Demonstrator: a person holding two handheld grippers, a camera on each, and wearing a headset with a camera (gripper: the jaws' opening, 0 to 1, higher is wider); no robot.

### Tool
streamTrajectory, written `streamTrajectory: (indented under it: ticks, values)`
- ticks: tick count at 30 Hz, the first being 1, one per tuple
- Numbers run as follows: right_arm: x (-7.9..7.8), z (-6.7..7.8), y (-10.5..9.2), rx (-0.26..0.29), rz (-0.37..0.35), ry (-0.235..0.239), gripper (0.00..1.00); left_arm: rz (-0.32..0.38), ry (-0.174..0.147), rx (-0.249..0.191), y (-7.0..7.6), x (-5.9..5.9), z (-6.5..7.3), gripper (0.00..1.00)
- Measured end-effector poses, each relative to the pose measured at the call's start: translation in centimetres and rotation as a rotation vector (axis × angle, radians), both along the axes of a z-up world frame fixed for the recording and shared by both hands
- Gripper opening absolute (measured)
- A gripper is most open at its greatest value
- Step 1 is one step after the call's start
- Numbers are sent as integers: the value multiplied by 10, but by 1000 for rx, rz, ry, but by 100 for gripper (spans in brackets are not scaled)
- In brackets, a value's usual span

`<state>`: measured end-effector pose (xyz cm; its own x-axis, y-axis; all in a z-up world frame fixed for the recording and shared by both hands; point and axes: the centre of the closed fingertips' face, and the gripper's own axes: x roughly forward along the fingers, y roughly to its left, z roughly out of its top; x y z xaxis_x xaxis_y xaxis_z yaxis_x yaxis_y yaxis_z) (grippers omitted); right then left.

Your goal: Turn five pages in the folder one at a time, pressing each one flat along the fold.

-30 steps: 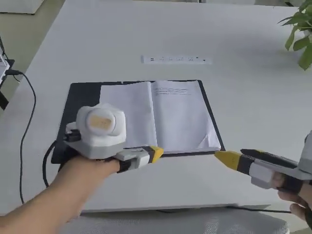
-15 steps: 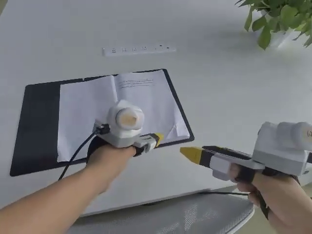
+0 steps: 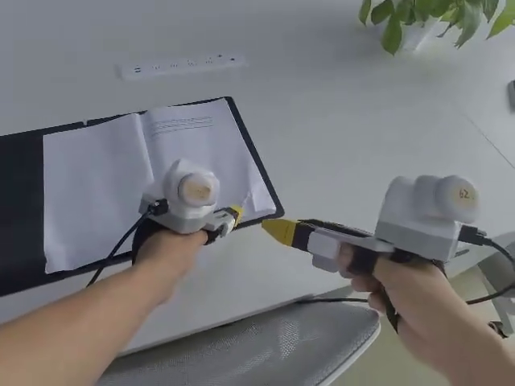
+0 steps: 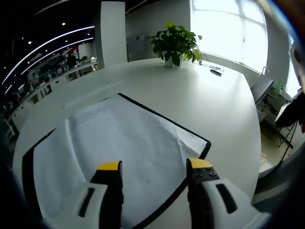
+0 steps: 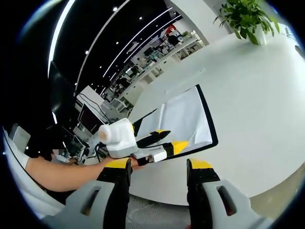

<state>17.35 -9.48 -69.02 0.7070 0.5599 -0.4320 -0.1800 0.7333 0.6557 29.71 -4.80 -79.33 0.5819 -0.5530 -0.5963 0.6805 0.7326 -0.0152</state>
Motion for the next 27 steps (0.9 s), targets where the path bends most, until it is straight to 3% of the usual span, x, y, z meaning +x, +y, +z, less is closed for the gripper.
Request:
streamTrajectory:
  ticks: [3,13,27]
  values:
    - [3,-3,0,4,1,3,45,7,-7,-13,-6,4,-1,52]
    - [13,-10,0,27,-7,18,43,5,-16,13,-17,7,-12,46]
    - [26,-23,-2,54,-22,48,41,-10,-34,7,-16,10,-15,40]
